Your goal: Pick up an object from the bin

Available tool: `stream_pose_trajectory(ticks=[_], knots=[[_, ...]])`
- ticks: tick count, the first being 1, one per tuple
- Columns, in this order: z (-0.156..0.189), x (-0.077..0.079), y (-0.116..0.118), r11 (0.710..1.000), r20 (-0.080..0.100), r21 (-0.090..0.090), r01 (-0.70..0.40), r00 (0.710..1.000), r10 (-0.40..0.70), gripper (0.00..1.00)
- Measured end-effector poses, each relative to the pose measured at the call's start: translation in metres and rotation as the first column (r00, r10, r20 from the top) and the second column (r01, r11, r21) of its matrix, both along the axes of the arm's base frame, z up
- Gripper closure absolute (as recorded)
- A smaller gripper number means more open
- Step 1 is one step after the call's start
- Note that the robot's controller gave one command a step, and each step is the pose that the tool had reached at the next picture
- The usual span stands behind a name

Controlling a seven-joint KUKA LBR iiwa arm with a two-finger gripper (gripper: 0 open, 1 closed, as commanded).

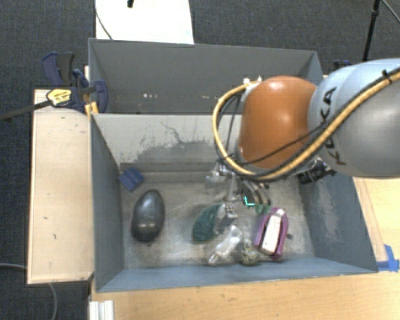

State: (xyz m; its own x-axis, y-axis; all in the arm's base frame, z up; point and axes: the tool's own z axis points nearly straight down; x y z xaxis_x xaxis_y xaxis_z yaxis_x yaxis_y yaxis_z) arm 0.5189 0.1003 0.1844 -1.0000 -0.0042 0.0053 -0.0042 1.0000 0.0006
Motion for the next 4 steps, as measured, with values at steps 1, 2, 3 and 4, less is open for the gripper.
stream_pose_trajectory(ticks=[1,2,3,4], knots=[[-0.107,-0.004,-0.034,1.000,0.006,0.000,0.007,1.000,-0.007,0.00],[-0.103,-0.004,-0.033,1.000,0.008,0.001,0.010,1.000,-0.010,1.00],[0.036,-0.010,-0.034,0.962,0.014,-0.002,-0.271,0.962,0.271,1.00],[0.149,-0.040,-0.080,0.970,0.016,-0.003,-0.242,0.970,0.242,1.00]])
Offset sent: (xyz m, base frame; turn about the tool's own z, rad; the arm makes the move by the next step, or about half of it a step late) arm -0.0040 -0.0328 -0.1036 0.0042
